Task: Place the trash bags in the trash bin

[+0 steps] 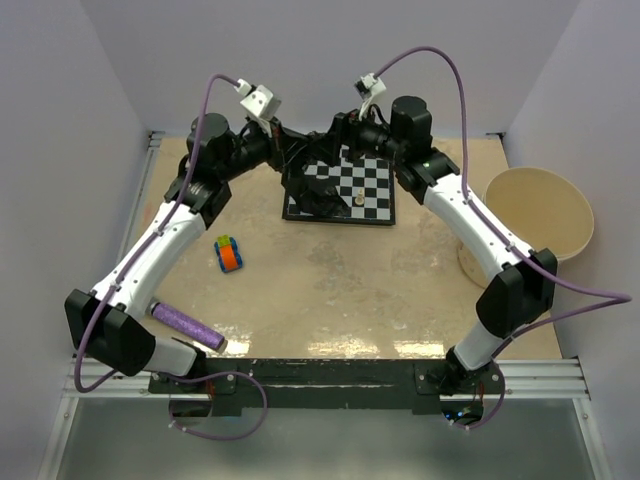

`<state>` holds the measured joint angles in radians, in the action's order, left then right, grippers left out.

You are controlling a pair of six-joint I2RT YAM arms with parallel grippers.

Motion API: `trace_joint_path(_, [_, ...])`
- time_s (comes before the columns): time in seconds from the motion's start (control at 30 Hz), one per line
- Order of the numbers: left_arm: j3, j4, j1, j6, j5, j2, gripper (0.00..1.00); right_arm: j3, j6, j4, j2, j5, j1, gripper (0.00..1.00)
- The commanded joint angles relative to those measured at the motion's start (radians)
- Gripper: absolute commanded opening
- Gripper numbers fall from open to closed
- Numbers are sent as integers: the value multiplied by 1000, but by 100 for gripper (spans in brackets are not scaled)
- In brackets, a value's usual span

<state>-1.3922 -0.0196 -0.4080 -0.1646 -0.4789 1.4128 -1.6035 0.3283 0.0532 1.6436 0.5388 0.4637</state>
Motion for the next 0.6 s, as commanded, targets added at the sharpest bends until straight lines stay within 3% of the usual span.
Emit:
trace_joint_path(0.0, [1,-29,6,-4,-44,-47,0,-79,-12,10,30,-167,3,82])
trace_joint_path(0.17, [13,-16,6,11,-61,-80,0,-105,-60,19,58,-178,3,56])
trace_joint_path(0.47, [10,73,9,135,40,-140,0,-84,-164,65,19,-273,-20,56])
trace_joint_path(0.57, [12,96,11,203,109,-153,0,-61,-170,68,-7,-234,-52,42])
